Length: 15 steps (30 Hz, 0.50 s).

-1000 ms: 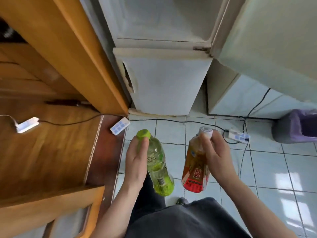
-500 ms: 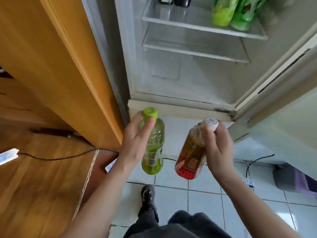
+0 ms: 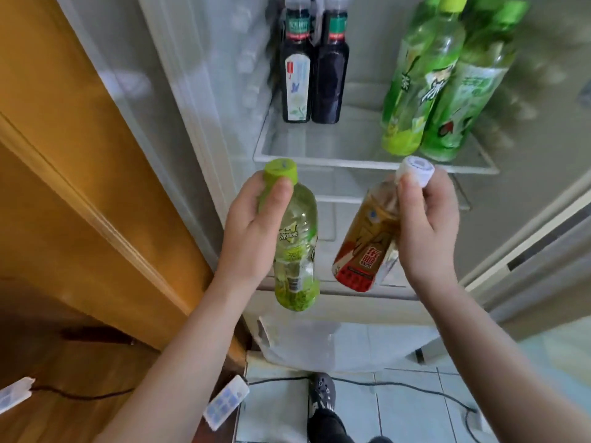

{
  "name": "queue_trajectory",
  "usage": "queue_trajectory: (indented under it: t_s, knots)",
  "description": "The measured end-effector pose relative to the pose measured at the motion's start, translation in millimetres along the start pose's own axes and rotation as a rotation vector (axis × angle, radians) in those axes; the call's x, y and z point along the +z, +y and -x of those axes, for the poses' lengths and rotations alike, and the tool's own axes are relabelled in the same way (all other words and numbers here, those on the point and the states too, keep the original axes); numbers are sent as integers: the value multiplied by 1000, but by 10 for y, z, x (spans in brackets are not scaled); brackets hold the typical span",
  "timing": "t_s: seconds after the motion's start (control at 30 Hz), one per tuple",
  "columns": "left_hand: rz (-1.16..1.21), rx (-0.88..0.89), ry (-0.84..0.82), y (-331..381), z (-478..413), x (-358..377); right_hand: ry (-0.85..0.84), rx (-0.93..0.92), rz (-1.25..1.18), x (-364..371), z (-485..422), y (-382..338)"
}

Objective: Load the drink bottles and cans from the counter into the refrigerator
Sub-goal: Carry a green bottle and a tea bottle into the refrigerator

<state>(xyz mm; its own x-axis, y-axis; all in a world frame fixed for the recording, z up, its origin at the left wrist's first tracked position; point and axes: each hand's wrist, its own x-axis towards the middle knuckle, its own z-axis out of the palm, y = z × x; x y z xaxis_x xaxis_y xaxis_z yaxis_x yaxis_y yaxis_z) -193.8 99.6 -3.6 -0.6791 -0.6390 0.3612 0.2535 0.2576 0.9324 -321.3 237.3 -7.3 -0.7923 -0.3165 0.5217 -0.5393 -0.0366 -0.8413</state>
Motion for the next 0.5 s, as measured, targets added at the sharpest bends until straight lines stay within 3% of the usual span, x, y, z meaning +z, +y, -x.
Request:
queue_trajectory:
  t_s: [0.33,0.5]
  knots:
    - [-113,291,185,278,-1526,316,-26,-208,-48,409,-1349,82]
    - [-100,277,359,139,-2111,366,-66,-229,-32,713,-1796,270]
